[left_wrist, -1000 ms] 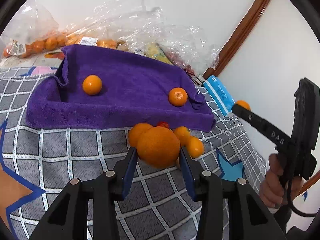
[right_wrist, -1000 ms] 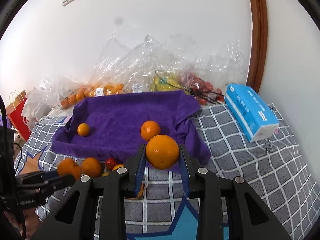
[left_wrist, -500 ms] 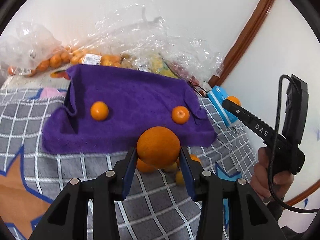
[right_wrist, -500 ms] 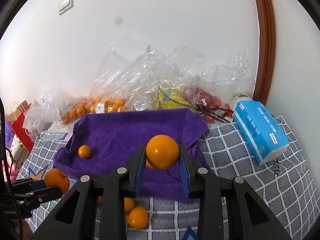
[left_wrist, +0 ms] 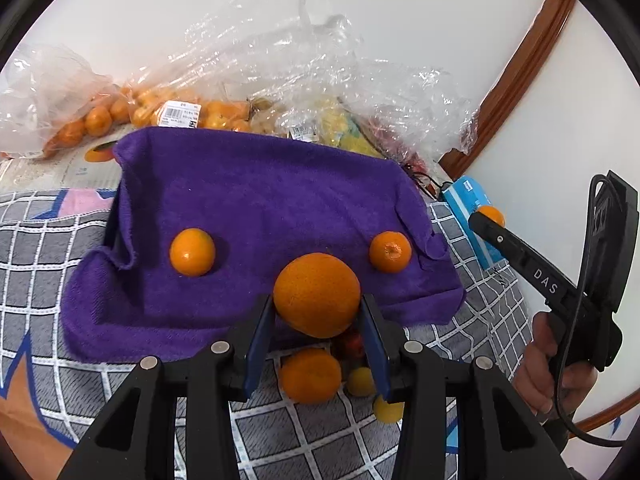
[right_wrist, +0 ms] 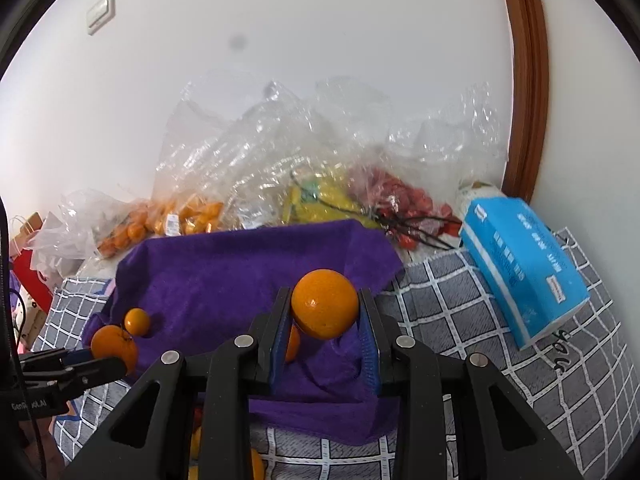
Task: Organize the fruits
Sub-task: 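Carry both held oranges over the purple towel and lower them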
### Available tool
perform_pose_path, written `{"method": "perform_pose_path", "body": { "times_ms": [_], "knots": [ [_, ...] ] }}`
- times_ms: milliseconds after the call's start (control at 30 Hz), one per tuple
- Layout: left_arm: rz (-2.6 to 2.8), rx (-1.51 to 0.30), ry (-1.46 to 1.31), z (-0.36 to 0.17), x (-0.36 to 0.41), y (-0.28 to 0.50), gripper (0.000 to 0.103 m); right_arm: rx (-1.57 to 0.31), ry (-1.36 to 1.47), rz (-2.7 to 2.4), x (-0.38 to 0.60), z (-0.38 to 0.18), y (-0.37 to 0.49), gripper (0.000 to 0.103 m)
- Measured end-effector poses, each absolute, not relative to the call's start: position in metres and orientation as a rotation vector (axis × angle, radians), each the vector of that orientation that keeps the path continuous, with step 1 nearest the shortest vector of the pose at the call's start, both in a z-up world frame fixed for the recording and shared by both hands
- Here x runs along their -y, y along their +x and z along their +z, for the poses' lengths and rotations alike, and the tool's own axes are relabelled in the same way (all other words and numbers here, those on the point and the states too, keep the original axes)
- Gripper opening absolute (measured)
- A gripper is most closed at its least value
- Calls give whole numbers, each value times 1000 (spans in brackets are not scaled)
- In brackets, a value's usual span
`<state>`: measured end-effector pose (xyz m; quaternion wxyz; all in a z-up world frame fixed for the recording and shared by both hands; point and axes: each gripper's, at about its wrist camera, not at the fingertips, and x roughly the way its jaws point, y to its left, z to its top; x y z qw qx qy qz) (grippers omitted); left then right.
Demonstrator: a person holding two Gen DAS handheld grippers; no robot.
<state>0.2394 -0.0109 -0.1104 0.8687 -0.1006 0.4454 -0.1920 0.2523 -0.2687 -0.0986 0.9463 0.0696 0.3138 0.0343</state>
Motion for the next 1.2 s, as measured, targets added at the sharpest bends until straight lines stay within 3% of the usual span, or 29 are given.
{"method": "perform_pose_path", "body": {
  "times_ms": [567, 1200],
  "knots": [
    [-394, -965, -208, -119, 17, 256, 41, -712, 131, 59, 273, -121, 265, 32],
    [-231, -914, -186, -135, -27, 260, 41, -788, 52, 112, 249, -145, 272, 32]
  ]
}}
